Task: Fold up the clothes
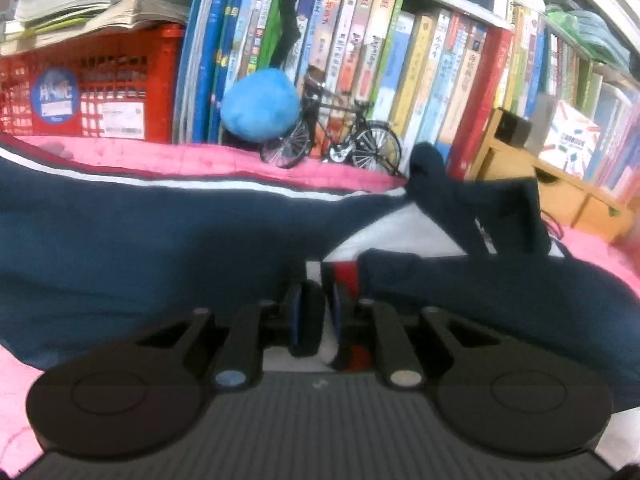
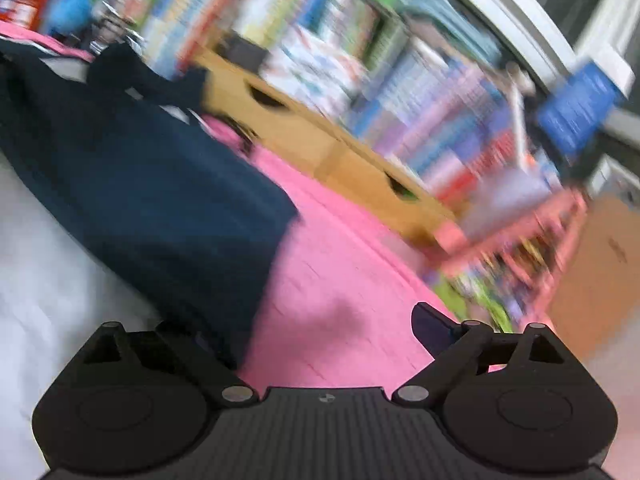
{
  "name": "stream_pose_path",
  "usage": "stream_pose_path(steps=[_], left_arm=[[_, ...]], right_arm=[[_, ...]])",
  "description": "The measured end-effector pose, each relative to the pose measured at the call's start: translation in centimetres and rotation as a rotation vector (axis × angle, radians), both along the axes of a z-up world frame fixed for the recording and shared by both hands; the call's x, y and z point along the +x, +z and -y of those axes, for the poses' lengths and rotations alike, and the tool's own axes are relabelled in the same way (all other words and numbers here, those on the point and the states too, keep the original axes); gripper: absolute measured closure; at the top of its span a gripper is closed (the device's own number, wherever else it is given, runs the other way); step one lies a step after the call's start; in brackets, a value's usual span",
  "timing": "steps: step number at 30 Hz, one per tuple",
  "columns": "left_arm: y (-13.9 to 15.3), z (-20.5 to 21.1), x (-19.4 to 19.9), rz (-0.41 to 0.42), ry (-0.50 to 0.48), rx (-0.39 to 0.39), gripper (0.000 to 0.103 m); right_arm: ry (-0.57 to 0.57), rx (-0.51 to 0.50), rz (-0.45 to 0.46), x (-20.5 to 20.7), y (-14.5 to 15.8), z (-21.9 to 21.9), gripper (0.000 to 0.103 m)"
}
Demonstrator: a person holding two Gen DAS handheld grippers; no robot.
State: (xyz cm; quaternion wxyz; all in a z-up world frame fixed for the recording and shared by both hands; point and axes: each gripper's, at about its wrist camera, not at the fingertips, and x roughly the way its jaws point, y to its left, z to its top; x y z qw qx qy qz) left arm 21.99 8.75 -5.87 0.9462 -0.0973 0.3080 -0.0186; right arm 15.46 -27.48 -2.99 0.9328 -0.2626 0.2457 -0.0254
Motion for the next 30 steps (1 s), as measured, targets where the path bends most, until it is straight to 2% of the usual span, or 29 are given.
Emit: stream_pose_path(steps=[2, 4, 6, 9, 11, 12, 14, 18, 21, 23, 24, 25, 27, 30], left_arm=[[0.2, 0.0, 0.1, 0.010, -0.006, 0.042, 0.087], [0.8, -0.5, -0.1, 0.054, 0.011, 0.077, 0.087], [0.7, -1.0, -0.1, 0.055, 0.007, 0.102, 0.087], [0.2, -1.5, 0.1, 0.031, -0.003, 0.132, 0.087], [-0.2, -1.6, 0.3, 0.005, 0.003, 0.130, 0.085], [-0.4, -1.6, 0.4, -0.008, 0.006, 0.129, 0.085], [-0.7, -1.6, 0.6, -0.027, 0.010, 0.133, 0.085], [-0.7, -1.1, 0.8, -0.031, 0.010, 0.169, 0.084], [-0.7, -0.7, 0.9, -0.035, 0.010, 0.197, 0.084], [-0.7, -0.4, 1.0, -0.037, 0.009, 0.215, 0.083], [-0.7, -0.3, 1.0, -0.038, 0.009, 0.224, 0.083], [-0.8, -0.1, 1.0, -0.039, 0.010, 0.236, 0.083], [-0.7, 0.0, 0.9, -0.040, 0.010, 0.249, 0.081], [0.0, -0.4, -0.3, -0.054, 0.032, 0.229, 0.078]], right_arm=[[0.005, 0.072, -0.033, -0.2, 0.3, 0.9, 0.008], [0.061, 0.103, -0.053, -0.8, 1.1, 0.4, 0.013], [0.128, 0.145, -0.073, -1.4, 2.1, 0.0, 0.013], [0.298, 0.344, -0.105, -2.2, 4.7, -0.8, 0.010], [0.367, 0.501, -0.120, -1.5, 6.0, -1.5, 0.007], [0.386, 0.568, -0.130, -0.9, 6.5, -2.0, 0.007], [0.343, 0.623, -0.148, 1.5, 6.5, -3.7, 0.008], [0.228, 0.539, -0.174, 5.6, 4.2, -7.1, 0.020], [0.132, 0.430, -0.205, 6.6, 1.8, -6.7, 0.023], [0.085, 0.407, -0.176, 6.3, 0.9, -4.6, 0.021], [0.052, 0.418, -0.162, 6.5, 0.6, -3.4, 0.012], [-0.010, 0.458, -0.171, 7.3, 0.5, -2.3, 0.006], [-0.108, 0.538, -0.190, 8.8, 0.1, -0.8, 0.000], [-0.136, 0.494, -0.172, 8.4, 0.5, -1.8, 0.005]])
